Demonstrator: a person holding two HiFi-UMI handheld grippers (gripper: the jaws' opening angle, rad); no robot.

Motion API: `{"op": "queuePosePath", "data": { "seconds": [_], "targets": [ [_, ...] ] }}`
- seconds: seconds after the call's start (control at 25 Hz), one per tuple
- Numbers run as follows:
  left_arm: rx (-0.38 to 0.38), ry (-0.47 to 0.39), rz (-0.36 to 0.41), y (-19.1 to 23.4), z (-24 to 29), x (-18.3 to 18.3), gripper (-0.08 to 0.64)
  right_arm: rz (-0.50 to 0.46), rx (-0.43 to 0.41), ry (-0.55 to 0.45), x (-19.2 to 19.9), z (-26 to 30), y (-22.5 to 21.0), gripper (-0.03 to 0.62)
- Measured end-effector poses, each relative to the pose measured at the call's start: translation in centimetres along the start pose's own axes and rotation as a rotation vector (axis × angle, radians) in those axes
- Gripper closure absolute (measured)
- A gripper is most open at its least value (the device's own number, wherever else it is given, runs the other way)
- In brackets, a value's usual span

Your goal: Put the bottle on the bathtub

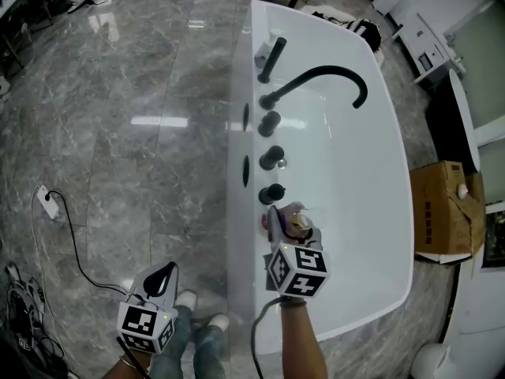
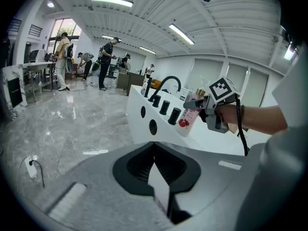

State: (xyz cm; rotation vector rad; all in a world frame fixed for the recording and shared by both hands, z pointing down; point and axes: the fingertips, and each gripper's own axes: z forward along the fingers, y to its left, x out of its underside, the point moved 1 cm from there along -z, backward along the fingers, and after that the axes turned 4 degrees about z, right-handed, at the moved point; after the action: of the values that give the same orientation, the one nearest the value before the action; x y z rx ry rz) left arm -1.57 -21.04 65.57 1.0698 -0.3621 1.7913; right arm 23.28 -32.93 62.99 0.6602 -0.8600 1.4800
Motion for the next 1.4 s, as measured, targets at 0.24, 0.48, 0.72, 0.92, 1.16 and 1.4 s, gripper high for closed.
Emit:
{"op": "queuePosePath", "data": {
  "seconds": [0.24,0.48,0.72,0.92,1.16,1.4],
  "targets": [
    [0.0,0.0,0.002,0.0,-0.2,0.0,0.551,-0.022,0.008,-0.015,0.1,-0.1,0.3,0.367],
    [-0.003,-0.005,0.0,0.0,-0.6,0.0,0.551,-0.041,0.015,-0.024,0.2,-0.2,0.5,0.367],
    [-0.004,-0.011,-0.001,0.0,-1.4,0.0,0.551,-0.052,0.024,-0.033,0.3,-0.2,0.7,0.365],
    [-0.008,-0.021,-0.005,0.1,-2.0,0.1,0.551,-0.049,0.025,-0.034,0.4,-0.2,0.6,0.364],
    [-0.016,-0.025,-0.009,0.4,-3.1,0.2,0.551,-0.071,0.051,-0.011,0.5,-0.1,0.6,0.359],
    [-0.027,-0.027,-0.012,0.8,-4.3,0.3,0.551,-0.066,0.071,0.015,0.7,-0.5,0.5,0.335]
  ]
}}
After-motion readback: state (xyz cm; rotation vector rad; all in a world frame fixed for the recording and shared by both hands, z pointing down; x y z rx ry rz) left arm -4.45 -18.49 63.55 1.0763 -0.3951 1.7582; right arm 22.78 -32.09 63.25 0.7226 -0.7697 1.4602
